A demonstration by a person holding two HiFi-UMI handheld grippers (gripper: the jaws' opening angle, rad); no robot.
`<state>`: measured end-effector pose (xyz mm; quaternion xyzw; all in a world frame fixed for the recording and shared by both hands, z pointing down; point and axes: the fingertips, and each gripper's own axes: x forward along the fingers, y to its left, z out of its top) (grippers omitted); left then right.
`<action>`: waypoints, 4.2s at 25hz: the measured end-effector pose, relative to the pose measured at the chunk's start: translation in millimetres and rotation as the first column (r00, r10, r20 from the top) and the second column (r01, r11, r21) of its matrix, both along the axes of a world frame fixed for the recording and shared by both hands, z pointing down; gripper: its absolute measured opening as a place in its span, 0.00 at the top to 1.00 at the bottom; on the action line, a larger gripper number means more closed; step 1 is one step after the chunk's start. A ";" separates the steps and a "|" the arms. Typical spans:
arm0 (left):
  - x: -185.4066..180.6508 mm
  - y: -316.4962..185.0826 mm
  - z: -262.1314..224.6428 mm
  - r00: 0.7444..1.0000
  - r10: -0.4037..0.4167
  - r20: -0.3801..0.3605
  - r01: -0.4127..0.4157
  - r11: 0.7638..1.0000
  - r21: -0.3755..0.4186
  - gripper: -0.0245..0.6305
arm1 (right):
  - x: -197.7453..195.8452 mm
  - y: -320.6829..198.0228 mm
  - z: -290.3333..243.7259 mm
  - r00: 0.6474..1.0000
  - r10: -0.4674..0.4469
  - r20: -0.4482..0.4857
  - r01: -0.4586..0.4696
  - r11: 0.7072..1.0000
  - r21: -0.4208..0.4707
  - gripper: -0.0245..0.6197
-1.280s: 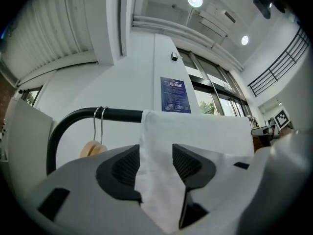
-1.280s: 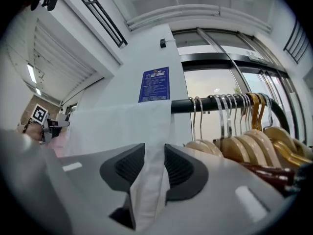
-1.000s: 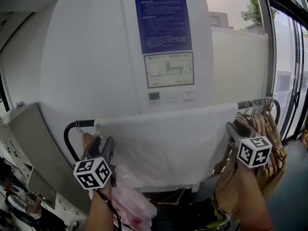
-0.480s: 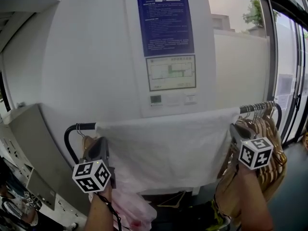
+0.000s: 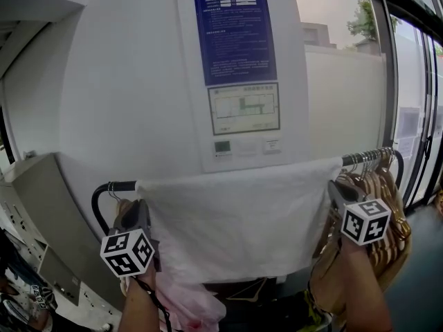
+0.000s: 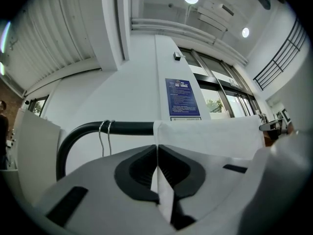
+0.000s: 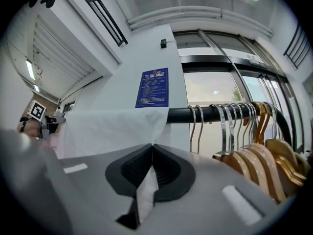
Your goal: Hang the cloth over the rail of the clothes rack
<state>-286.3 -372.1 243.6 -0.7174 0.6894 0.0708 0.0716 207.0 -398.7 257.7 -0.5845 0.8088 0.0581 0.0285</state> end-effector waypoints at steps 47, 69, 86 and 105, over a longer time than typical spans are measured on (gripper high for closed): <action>0.3 10.7 -6.6 0.998 0.059 -0.010 -0.059 0.997 -0.052 0.74 | -5.2 27.2 -13.0 0.999 -0.016 -0.044 0.016 1.000 -0.003 0.83; 7.1 -6.9 -9.5 0.994 0.104 0.021 -0.102 0.993 -0.064 0.95 | 11.7 -2.2 -18.4 0.999 0.031 -0.028 -0.033 0.996 -0.080 0.95; -4.0 3.5 -51.7 0.988 0.151 -0.039 -0.153 0.988 -0.026 0.94 | 13.1 12.9 -68.5 0.999 0.022 -0.045 -0.022 1.000 0.007 0.92; 59.9 46.7 15.8 0.982 0.187 -0.026 -0.187 0.982 0.000 0.70 | -47.6 54.2 21.6 0.993 -0.100 -0.069 0.100 0.995 0.005 0.85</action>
